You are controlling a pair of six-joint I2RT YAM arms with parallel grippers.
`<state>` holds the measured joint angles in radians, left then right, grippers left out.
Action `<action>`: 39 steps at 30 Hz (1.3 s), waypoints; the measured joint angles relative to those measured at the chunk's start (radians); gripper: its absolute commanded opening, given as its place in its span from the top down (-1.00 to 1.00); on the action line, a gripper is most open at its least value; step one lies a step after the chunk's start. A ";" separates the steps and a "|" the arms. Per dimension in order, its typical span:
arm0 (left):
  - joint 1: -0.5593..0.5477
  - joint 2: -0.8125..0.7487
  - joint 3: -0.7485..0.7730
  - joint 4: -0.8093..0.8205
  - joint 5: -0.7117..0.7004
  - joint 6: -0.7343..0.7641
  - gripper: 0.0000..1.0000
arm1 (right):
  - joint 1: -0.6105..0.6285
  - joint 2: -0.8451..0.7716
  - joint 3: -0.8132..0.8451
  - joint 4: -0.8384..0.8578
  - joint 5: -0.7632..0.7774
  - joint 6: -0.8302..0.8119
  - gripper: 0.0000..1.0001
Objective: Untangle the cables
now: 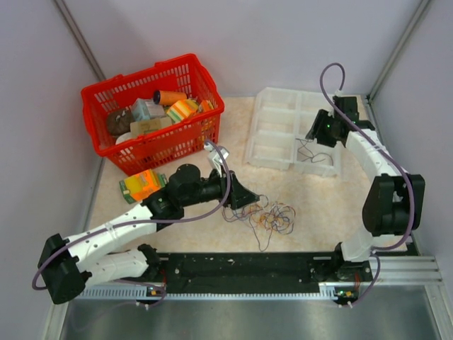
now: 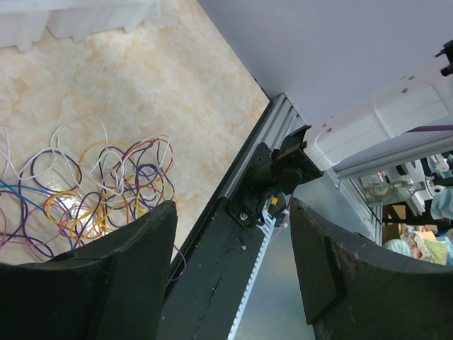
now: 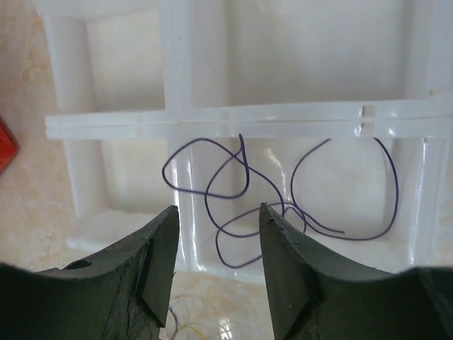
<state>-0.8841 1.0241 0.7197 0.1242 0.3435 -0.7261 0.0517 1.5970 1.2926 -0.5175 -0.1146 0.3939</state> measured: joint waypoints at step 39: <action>0.001 0.409 0.050 -0.013 -0.007 0.062 -0.10 | 0.423 -0.538 -0.671 0.132 -0.054 0.056 0.00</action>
<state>-0.8829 1.4326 0.7696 0.1112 0.3367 -0.6640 0.4751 1.0588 0.6212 -0.3859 -0.1688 0.4500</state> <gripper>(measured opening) 0.628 0.520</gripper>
